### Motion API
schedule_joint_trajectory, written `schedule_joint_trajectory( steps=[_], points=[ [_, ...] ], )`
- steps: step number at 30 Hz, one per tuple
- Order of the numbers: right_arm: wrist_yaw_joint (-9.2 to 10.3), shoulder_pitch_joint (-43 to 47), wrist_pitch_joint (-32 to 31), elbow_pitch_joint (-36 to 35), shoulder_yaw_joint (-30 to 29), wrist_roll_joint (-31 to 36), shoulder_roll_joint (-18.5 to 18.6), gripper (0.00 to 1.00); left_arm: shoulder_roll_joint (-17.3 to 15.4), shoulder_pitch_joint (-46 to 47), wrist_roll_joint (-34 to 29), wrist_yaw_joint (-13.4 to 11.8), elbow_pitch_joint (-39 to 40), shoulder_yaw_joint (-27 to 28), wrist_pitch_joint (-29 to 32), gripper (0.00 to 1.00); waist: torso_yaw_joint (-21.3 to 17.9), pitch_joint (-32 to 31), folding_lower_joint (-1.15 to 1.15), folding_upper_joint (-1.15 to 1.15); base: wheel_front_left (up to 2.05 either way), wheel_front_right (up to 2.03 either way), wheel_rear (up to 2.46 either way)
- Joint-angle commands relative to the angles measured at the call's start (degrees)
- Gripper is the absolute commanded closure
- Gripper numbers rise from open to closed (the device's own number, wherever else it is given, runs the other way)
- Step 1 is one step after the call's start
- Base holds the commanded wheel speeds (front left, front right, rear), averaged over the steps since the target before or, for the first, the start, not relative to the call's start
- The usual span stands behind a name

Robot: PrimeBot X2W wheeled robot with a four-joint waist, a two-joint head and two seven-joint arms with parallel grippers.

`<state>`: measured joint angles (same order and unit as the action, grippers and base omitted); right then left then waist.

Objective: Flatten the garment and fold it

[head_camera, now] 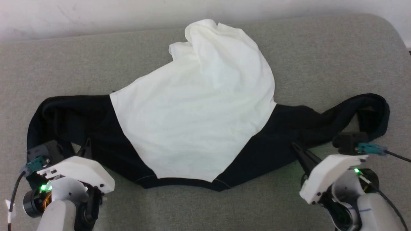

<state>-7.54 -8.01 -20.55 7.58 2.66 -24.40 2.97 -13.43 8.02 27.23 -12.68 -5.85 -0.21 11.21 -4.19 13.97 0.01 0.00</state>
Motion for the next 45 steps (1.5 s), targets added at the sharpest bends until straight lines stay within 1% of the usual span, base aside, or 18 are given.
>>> schedule_joint_trajectory(
  steps=[1,4,7,12,15,18,23,27,28,29,30,31,33,35,36,39,43,45],
  points=[
    [0.05,1.08,0.52,-1.56,-0.77,-0.62,-0.09,1.00,0.36,-0.95,0.81,0.54,0.87,0.38,-0.79,1.00,-0.53,-1.61,-0.01,0.00,0.00,0.00,0.00],
    [0.05,3.39,0.44,-7.35,-2.67,-1.78,-0.09,1.00,1.68,-1.80,4.27,2.23,4.62,1.64,-1.75,1.00,-1.09,-3.36,-0.01,0.00,0.00,0.00,0.00],
    [0.05,4.42,-1.39,-14.87,-5.45,0.68,-0.09,1.00,2.73,-2.39,8.26,4.42,10.11,2.49,-1.46,1.00,-1.56,-4.70,-0.01,0.00,0.00,0.00,0.00],
    [0.05,1.79,-8.09,-26.06,-7.86,6.14,-0.09,1.00,1.37,-0.81,10.33,5.86,19.76,3.04,0.35,1.00,-1.94,-5.86,-0.01,0.00,0.00,0.00,0.00],
    [0.05,-2.35,-12.17,-29.69,-7.84,7.77,1.03,1.00,1.36,2.28,12.28,6.36,24.70,2.71,2.00,1.00,-1.94,-6.05,-0.01,0.00,0.00,0.00,0.00],
    [0.05,-8.07,-15.45,-30.30,-7.93,7.53,3.99,1.00,1.77,7.03,15.08,6.49,27.85,2.25,4.31,1.00,-1.76,-5.55,-0.01,0.00,0.00,0.00,0.00],
    [0.05,-20.43,-19.80,-26.76,-6.03,7.22,9.57,1.00,0.72,18.17,17.92,5.36,27.28,3.09,8.00,1.00,-1.91,-2.46,-0.01,0.00,0.00,0.00,0.00],
    [0.05,-32.21,-21.16,-20.73,-3.25,7.96,13.18,1.00,1.14,29.65,20.26,2.89,23.09,4.90,9.23,1.00,-2.18,1.61,-0.01,0.00,0.00,0.00,0.00],
    [0.05,-35.27,-21.01,-18.82,-2.50,8.34,14.02,1.00,0.93,32.58,20.23,2.44,21.66,5.05,9.34,1.00,-2.19,2.74,-0.01,0.00,0.00,0.00,0.00],
    [0.05,-35.27,-21.01,-18.82,-2.50,8.34,14.02,1.00,0.93,32.58,20.23,2.44,21.66,5.05,9.34,1.00,-2.19,2.74,-0.01,0.00,0.00,0.00,0.00],
    [0.05,-41.18,-20.47,-15.02,-0.87,9.26,15.52,1.00,0.03,38.23,18.98,1.57,18.61,5.10,9.09,1.00,-2.31,5.28,-0.01,0.00,0.00,0.00,0.00],
    [0.05,-44.01,-19.89,-13.18,-0.17,9.74,16.02,1.00,-0.17,40.93,18.50,1.20,17.03,5.09,8.79,1.00,-2.36,6.44,-0.01,0.00,0.00,0.00,0.00],
    [0.05,-49.83,-18.44,-9.68,0.87,10.78,16.64,1.00,-0.91,46.60,17.28,0.83,13.88,5.00,7.90,1.00,-2.53,9.14,-0.01,0.00,0.00,0.00,0.00],
    [0.05,-52.63,-17.38,-7.95,1.26,11.49,16.82,1.00,-1.12,49.28,16.98,0.82,12.16,4.99,7.42,1.00,-2.57,10.26,-0.01,0.00,0.00,0.00,0.00],
    [0.05,-57.96,-15.11,-4.77,1.59,12.89,16.72,1.00,-1.90,54.51,15.88,0.70,8.98,5.04,6.22,1.00,-2.74,12.57,-0.01,0.00,0.00,0.00,0.00],
    [0.05,-65.30,-11.37,-0.10,1.61,14.96,16.09,1.00,-2.70,61.65,14.17,0.41,4.93,5.23,3.62,1.00,-2.83,15.49,-0.01,0.00,0.00,0.00,0.00],
    [0.05,-73.49,-6.23,5.05,1.52,17.71,14.49,1.00,-2.82,70.00,13.70,0.36,0.52,6.79,-0.91,1.00,-2.92,18.36,-0.01,0.00,0.00,0.00,0.00],
    [0.05,-75.35,-4.88,6.08,1.54,18.35,14.12,1.00,-2.83,71.76,13.72,0.48,-0.20,7.22,-2.07,1.00,-2.91,19.03,-0.01,0.00,0.00,0.00,0.00]
  ],
)
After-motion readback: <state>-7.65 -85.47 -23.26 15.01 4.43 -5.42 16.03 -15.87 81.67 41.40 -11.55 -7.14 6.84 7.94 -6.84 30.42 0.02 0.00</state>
